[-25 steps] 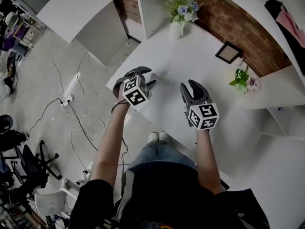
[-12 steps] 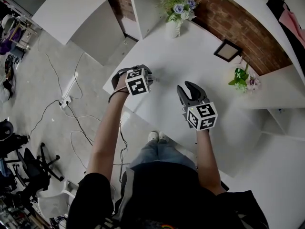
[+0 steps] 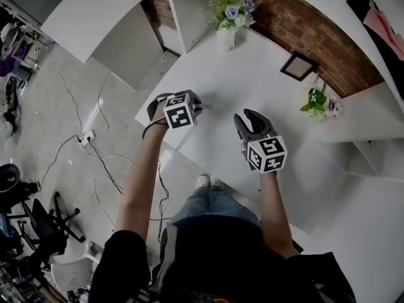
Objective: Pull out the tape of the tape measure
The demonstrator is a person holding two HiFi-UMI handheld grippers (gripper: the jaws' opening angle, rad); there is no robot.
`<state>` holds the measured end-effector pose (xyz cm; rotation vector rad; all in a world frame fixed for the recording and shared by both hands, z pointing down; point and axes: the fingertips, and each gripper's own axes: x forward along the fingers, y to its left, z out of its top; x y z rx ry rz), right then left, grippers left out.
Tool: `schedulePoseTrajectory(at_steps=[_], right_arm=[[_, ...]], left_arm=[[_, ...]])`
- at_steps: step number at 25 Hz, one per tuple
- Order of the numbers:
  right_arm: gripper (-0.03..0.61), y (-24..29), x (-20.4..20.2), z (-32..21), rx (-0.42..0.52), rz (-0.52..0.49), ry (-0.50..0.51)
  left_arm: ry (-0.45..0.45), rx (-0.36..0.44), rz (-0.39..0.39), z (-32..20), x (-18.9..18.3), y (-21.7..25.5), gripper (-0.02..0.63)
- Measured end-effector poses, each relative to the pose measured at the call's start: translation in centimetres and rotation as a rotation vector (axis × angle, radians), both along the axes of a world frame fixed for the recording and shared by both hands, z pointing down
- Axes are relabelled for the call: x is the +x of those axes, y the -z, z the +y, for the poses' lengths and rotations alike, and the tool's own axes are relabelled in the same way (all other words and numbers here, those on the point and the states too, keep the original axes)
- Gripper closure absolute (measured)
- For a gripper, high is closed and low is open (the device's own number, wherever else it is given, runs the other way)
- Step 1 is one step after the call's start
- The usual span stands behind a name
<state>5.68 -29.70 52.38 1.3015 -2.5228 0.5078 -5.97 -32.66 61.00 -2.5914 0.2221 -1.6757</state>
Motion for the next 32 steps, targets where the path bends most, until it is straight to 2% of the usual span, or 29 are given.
schedulePoseTrajectory(at_steps=[5, 10, 17, 23, 27, 32], right_arm=[[0.453, 0.2, -0.1, 0.6, 0.000, 0.006, 0.005], [0.453, -0.2, -0.5, 1.8, -0.035, -0.018, 0.021], [0.454, -1.9, -2.4, 5.0, -0.161, -0.078, 0.108], [0.462, -3.8, -4.4, 7.7, -0.266, -0.038, 0.183], [0.463, -4.2, -5.4, 8.9, -0.326, -0.048, 0.218], [0.469, -4.2, -5.5, 9.6, -0.413, -0.131, 0.267]], left_arm=[[-0.036, -0.021, 0.006, 2.3, 0.2, 0.8, 0.535], [-0.064, -0.021, 0.047, 5.4, 1.0, 3.6, 0.535], [-0.079, 0.043, 0.099, 10.0, 2.0, 7.5, 0.535], [-0.110, 0.083, 0.109, 13.0, 2.6, 9.1, 0.535], [-0.136, 0.102, 0.112, 14.5, 3.0, 9.5, 0.535], [-0.165, 0.126, 0.130, 15.6, 3.1, 10.2, 0.535]])
